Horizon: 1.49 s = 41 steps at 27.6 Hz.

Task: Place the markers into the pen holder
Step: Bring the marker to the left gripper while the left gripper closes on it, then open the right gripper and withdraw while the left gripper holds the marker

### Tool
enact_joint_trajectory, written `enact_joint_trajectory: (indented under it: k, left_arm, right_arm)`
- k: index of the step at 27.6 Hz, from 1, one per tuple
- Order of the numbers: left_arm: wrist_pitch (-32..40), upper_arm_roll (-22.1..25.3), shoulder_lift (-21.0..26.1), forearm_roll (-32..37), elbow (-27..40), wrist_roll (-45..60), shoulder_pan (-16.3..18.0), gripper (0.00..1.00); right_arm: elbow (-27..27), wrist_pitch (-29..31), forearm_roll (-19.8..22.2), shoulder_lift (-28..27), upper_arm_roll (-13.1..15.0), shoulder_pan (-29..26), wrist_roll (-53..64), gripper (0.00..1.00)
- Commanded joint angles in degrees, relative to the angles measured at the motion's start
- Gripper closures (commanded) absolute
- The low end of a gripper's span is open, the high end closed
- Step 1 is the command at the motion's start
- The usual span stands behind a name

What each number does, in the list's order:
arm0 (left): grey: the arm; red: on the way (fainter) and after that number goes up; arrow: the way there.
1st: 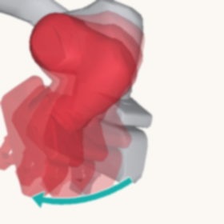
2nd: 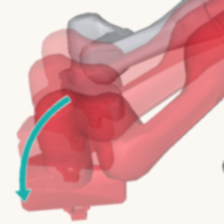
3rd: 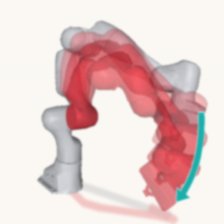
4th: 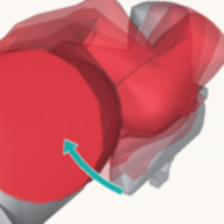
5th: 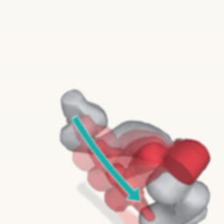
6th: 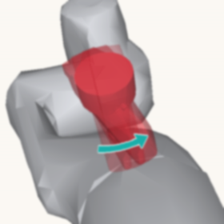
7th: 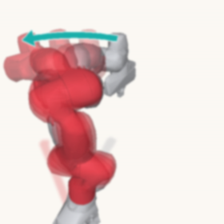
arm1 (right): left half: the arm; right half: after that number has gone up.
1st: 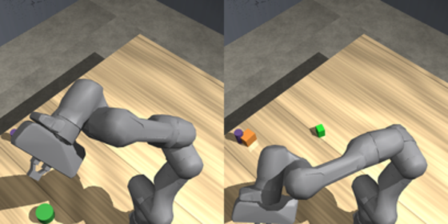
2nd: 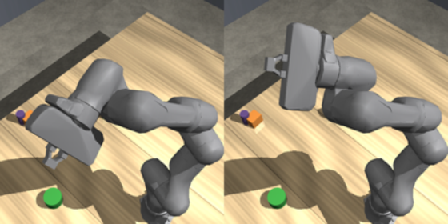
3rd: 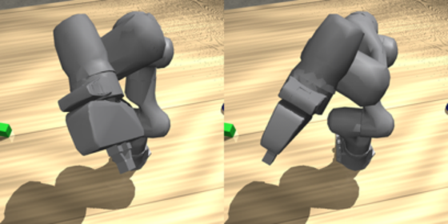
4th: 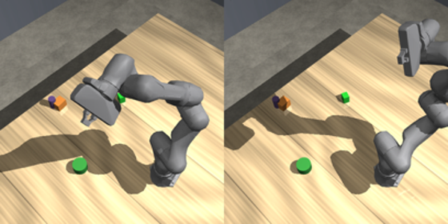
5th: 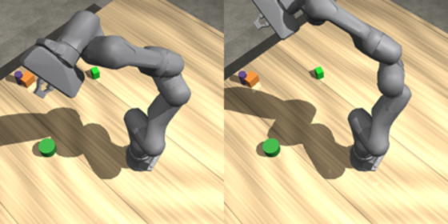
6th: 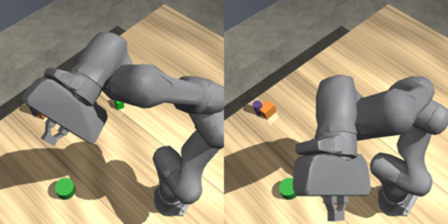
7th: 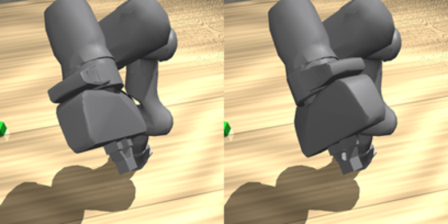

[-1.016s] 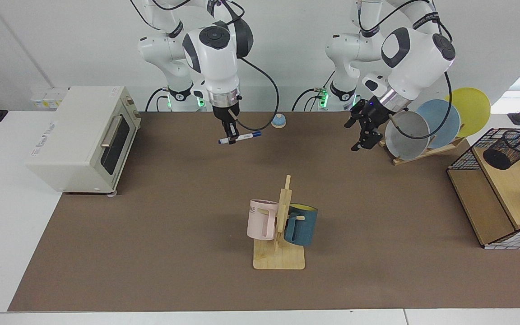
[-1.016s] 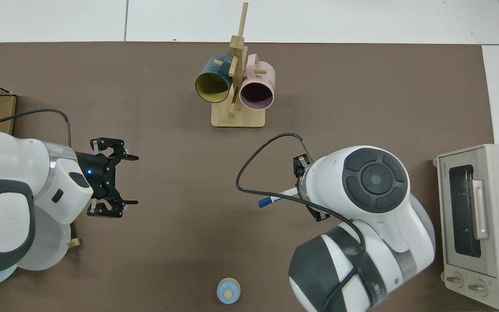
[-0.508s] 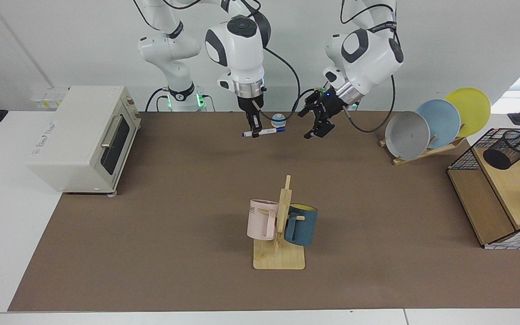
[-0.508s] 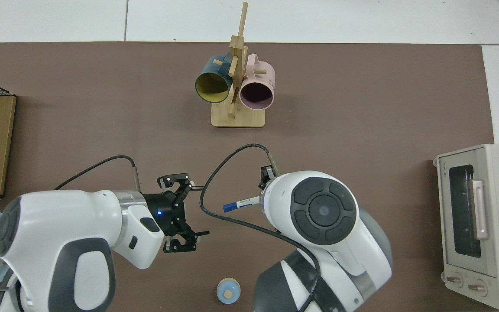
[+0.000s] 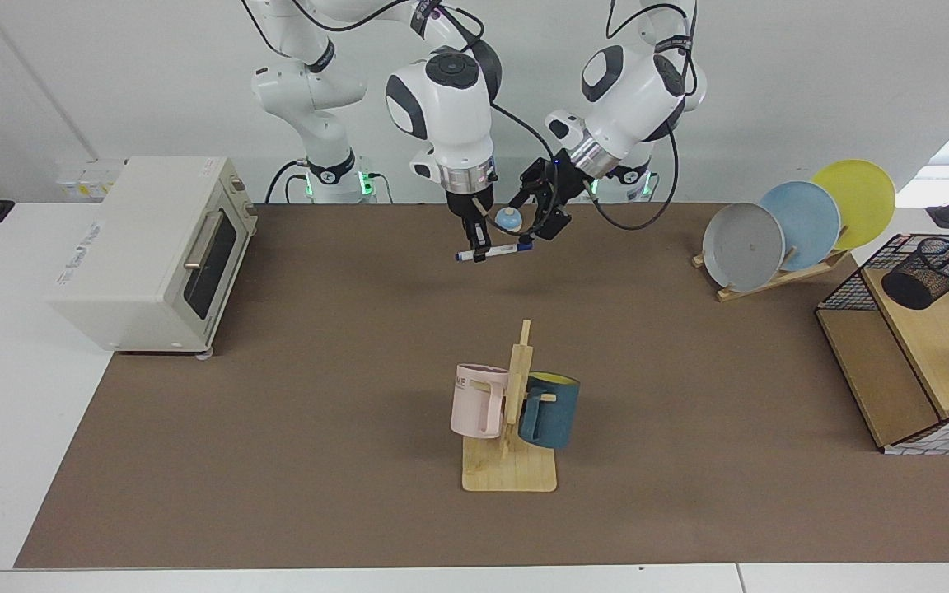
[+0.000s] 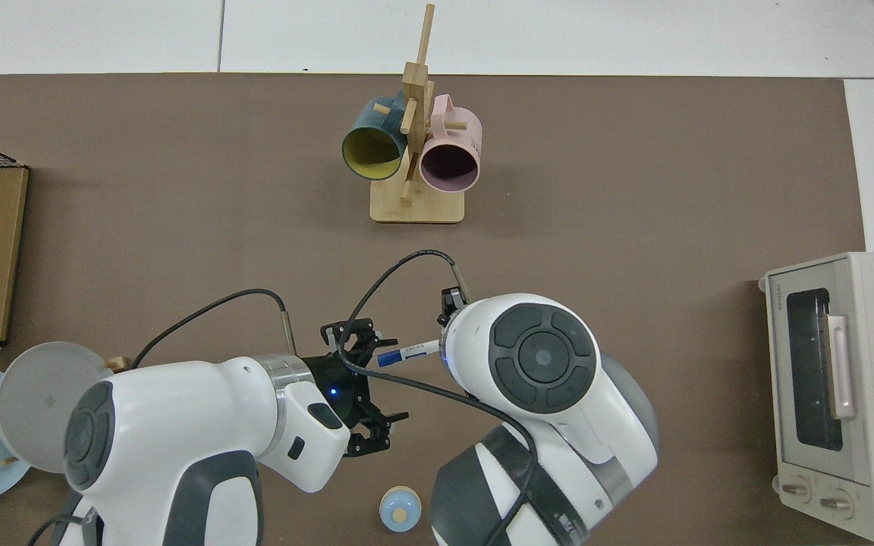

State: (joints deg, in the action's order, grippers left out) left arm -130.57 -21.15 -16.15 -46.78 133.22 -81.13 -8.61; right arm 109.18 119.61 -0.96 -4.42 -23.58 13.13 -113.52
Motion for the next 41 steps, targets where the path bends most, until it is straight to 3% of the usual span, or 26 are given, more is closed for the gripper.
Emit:
enact_joint_trajectory:
  k: [1, 4, 6, 7, 12, 14, 27, 28, 29, 30, 37, 41]
  left_arm:
    - [-6.08, -0.99, 2.61, 0.63, 1.08, 0.62, -0.18, 0.06]
    - [-8.81, -2.49, 4.81, 0.63, 0.9, 1.41, -0.18, 0.07]
    - [-9.35, -2.58, 5.34, 0.63, 0.55, 2.29, -0.18, 0.14]
    - [-9.35, -2.67, 5.43, 0.63, 0.55, 2.38, -0.18, 0.23]
    - [-9.44, -3.37, 5.61, 0.63, 0.02, 2.47, -0.27, 0.85]
    - [-9.44, -3.9, 5.61, 0.63, -0.07, 2.73, -0.27, 1.0]
    - [-9.44, -3.9, 5.61, 0.72, -0.07, 3.0, -0.27, 1.0]
    - [-9.44, -3.9, 5.61, 0.72, -0.15, 3.0, -0.27, 1.0]
    - [-9.44, -3.9, 5.61, 0.72, -0.15, 3.0, -0.27, 1.0]
    - [-9.44, -3.9, 5.61, 0.72, -0.15, 3.0, -0.27, 1.0]
    - [-9.35, -3.9, 5.7, 0.72, -0.15, 2.82, -0.18, 1.0]
    - [-8.91, -3.82, 5.7, 1.59, 0.02, 3.0, -0.1, 1.0]
  right_arm:
    - [-0.73, -0.43, 0.78, -0.5, -0.59, -0.74, 0.14, 1.0]
    - [-0.64, -1.22, 0.78, -0.15, -0.59, -0.83, 1.11, 1.0]
    - [-0.64, -1.31, 0.78, -0.15, -0.67, -0.74, 1.2, 1.0]
    - [-0.64, -1.31, 0.87, -0.15, -0.67, -0.74, 1.2, 1.0]
    - [-0.64, -1.31, 0.87, -0.24, -0.67, -0.83, 1.28, 1.0]
    - [-0.64, -1.31, 0.87, -0.24, -0.59, -0.83, 1.37, 1.0]
    - [-0.2, -1.39, 0.87, -0.15, -0.67, -1.09, 3.83, 1.0]
    - [-0.11, -1.57, 0.87, 0.02, -0.59, -1.09, 4.96, 0.8]
    - [-0.02, -1.75, 0.78, 0.2, -0.59, -1.09, 6.02, 0.3]
    - [0.06, -2.01, 0.78, 0.2, -0.59, -1.26, 7.34, 0.02]
    - [-0.11, -6.57, 0.69, 3.54, 0.46, -2.93, 24.46, 0.0]
    - [-0.11, -8.33, 0.26, 6.08, 5.12, -2.59, 34.4, 0.0]
